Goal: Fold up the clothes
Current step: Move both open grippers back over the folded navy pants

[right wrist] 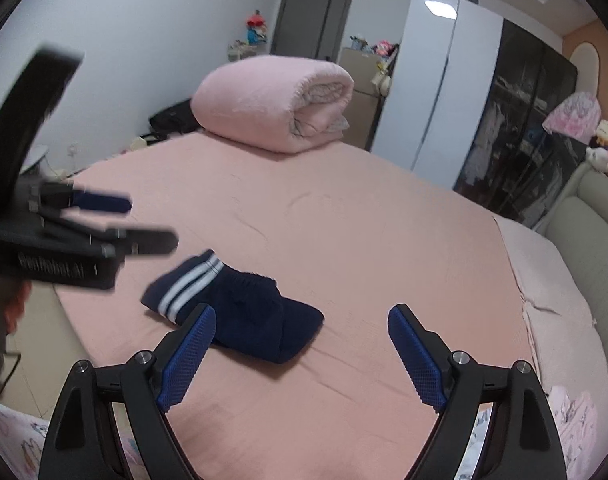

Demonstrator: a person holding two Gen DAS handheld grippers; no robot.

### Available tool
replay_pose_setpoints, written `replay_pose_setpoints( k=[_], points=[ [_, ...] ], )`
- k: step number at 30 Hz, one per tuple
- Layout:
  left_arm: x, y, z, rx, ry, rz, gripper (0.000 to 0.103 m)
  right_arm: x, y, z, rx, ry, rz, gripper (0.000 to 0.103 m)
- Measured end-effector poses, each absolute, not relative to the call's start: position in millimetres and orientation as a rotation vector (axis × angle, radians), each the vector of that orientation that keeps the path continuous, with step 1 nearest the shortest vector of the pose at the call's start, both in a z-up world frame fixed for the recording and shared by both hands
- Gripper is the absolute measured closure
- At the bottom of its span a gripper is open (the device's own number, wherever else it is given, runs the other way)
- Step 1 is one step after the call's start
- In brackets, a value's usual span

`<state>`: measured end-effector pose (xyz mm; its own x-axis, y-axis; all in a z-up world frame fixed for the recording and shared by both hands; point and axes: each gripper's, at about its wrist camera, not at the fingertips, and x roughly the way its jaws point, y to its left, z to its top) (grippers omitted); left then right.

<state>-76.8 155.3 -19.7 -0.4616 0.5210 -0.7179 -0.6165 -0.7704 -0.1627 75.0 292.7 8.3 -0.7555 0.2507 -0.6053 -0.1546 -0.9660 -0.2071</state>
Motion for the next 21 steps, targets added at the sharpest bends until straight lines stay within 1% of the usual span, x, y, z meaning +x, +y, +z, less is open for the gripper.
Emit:
replay_pose_setpoints(
  k=[2, 4, 5, 6, 9, 18, 21],
  points=[
    [-85.9, 154.4, -37.1, -1.113, 0.107, 2.189, 0.021, 70.9, 292.2, 3.2, -0.997, -0.221, 2.724, 0.015],
    [-92.7, 149.2, -50.7, -1.147, 0.025, 2.144, 0.012, 66.8, 291.1, -1.8, -1.015, -0.227, 2.71, 0.015],
    [-95.9, 145.4, -57.1, -1.159, -0.02, 2.129, 0.003, 64.6, 290.6, -4.4, -1.024, -0.228, 2.699, 0.015],
    [-98.0, 141.8, -63.5, -1.181, -0.067, 2.119, 0.0, 61.5, 290.2, -8.1, -1.037, -0.223, 2.686, 0.015],
    [-103.0, 131.5, -82.8, -1.254, -0.211, 2.092, 0.0, 53.2, 289.1, -19.3, -1.057, -0.183, 2.664, 0.015],
    [-117.8, 100.3, -140.7, -1.453, -0.648, 1.968, 0.0, 33.8, 283.6, -50.7, -1.141, 0.122, 2.653, 0.015],
    [-118.9, 98.9, -151.0, -1.481, -0.717, 1.933, 0.0, 33.0, 283.3, -55.3, -1.139, 0.189, 2.639, 0.015]
  ],
)
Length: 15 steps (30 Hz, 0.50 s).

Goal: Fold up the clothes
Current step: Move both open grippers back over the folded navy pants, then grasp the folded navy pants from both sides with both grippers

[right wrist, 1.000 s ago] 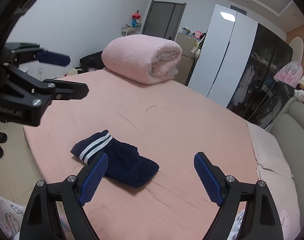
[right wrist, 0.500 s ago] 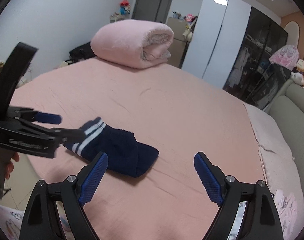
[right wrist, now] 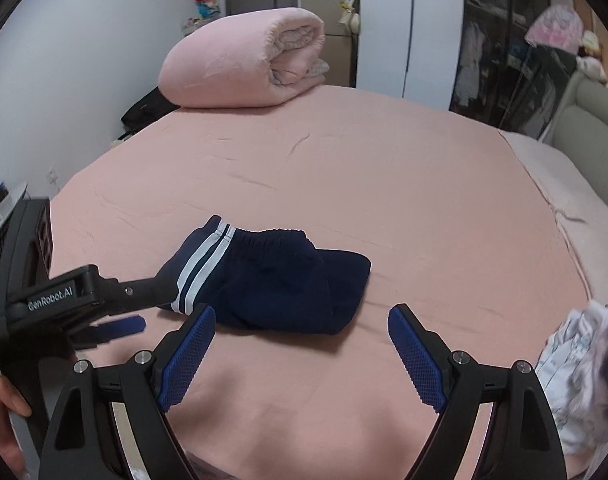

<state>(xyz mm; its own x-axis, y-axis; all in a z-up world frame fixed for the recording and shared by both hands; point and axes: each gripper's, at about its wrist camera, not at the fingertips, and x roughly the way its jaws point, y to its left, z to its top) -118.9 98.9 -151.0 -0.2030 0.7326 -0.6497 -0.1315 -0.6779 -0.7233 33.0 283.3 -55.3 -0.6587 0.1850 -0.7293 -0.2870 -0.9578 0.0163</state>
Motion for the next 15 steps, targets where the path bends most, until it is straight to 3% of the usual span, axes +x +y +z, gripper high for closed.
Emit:
replay_pose_setpoints(
  k=[7, 12, 15],
  points=[
    [-121.1, 84.8, -182.7, -1.578, -0.982, 1.802, 0.0, 33.2, 302.0, -78.0, -1.16, 0.572, 2.609, 0.015],
    [-122.2, 81.0, -191.8, -1.584, -1.063, 1.791, 0.0, 34.8, 309.2, -96.8, -1.135, 0.701, 2.558, 0.015],
    [-121.7, 85.0, -197.5, -1.591, -1.1, 1.761, 0.0, 38.1, 318.3, -119.5, -1.096, 0.967, 2.527, 0.015]
  ],
)
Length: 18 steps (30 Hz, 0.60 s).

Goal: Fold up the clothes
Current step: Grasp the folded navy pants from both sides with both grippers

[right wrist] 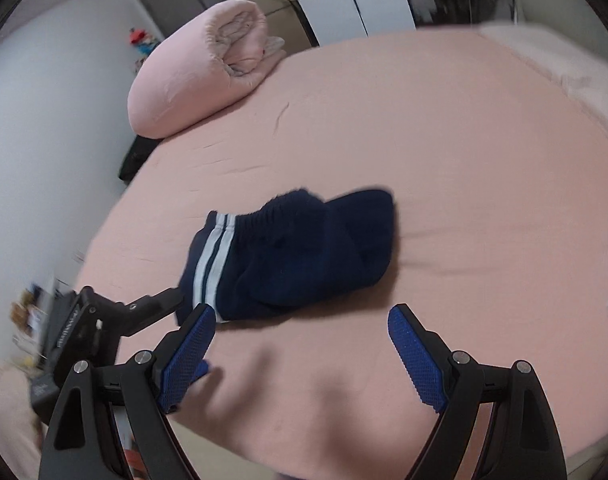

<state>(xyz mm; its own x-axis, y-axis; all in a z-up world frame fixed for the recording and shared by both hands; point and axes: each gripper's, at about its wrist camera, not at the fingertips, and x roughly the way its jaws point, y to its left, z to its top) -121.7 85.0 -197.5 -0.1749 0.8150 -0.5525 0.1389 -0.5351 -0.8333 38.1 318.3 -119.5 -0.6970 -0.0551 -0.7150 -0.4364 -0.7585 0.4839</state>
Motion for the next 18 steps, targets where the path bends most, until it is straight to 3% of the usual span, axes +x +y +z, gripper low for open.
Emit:
replay_pose_setpoints(
  k=[10, 18],
  points=[
    [-123.5, 82.3, -225.8, -1.59, -1.305, 1.673, 0.0, 49.1, 348.7, -195.3, -0.895, 1.83, 2.266, 0.015],
    [-130.5, 80.4, -225.9, -1.552, -1.366, 1.66, 0.0, 18.3, 361.5, -229.4, -0.813, 1.976, 2.168, 0.015]
  ],
)
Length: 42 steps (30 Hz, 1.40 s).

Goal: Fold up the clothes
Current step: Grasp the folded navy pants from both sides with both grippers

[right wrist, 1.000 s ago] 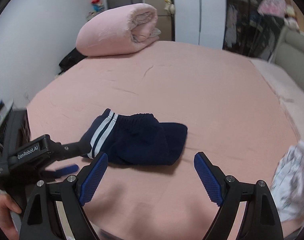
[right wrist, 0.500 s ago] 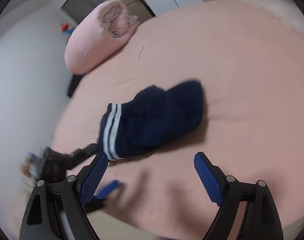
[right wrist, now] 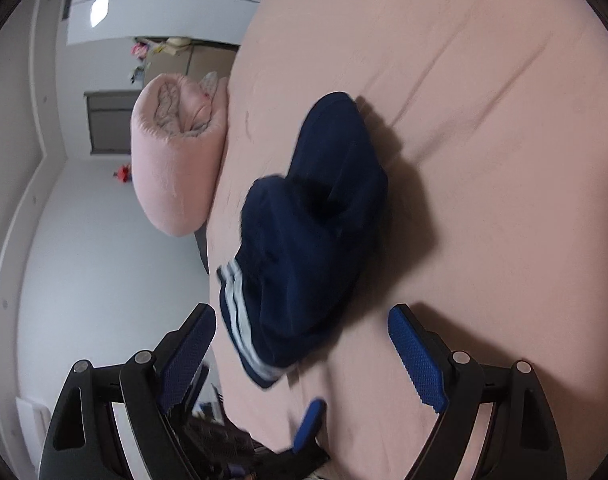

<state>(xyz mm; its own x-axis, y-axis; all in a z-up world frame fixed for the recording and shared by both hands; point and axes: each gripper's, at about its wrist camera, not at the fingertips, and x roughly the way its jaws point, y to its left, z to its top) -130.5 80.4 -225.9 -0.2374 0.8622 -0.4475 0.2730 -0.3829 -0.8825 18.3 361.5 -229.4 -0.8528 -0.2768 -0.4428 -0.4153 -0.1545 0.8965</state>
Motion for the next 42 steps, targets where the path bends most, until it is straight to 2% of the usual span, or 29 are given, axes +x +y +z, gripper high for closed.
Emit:
replay_pose_setpoints(
  k=[13, 24, 29, 32, 33, 34, 35, 36, 37, 40, 42],
  points=[
    [-152.4, 88.0, -226.0, -1.483, -1.304, 1.7, 0.0, -35.9, 383.4, -247.1, -0.716, 2.14, 2.1, 0.015],
    [-169.0, 103.2, -225.9, -1.457, -1.316, 1.745, 0.0, -53.6, 382.6, -248.1, -0.771, 2.074, 2.166, 0.015],
    [-173.2, 106.8, -227.5, -1.465, -1.332, 1.752, 0.0, -69.8, 380.3, -246.1, -0.934, 1.961, 2.172, 0.021],
    [-175.8, 108.9, -228.4, -1.469, -1.341, 1.757, 0.0, -69.7, 380.7, -248.5, -0.941, 1.942, 2.161, 0.032],
    [-176.6, 109.6, -228.7, -1.471, -1.344, 1.758, 0.0, -68.5, 380.7, -249.5, -0.947, 1.933, 2.157, 0.04],
    [-177.5, 110.3, -229.1, -1.472, -1.347, 1.76, 0.0, -66.3, 382.5, -252.5, -0.952, 1.934, 2.147, 0.052],
    [-178.3, 111.0, -229.4, -1.474, -1.35, 1.761, 0.0, -64.1, 384.4, -255.4, -0.957, 1.936, 2.137, 0.06],
    [-177.8, 111.4, -229.1, -1.465, -1.345, 1.765, 0.0, -58.2, 387.6, -264.9, -0.942, 1.984, 2.108, 0.079],
    [-176.8, 112.1, -228.2, -1.456, -1.335, 1.773, 0.0, -52.2, 390.9, -274.4, -0.927, 2.033, 2.078, 0.093],
    [-174.3, 115.1, -225.4, -1.441, -1.301, 1.806, 0.0, -46.3, 398.5, -288.5, -0.9, 2.147, 2.059, 0.096],
    [-173.3, 119.0, -223.7, -1.443, -1.264, 1.833, 0.0, -49.3, 398.0, -286.2, -0.912, 2.113, 2.066, 0.096]
  ],
)
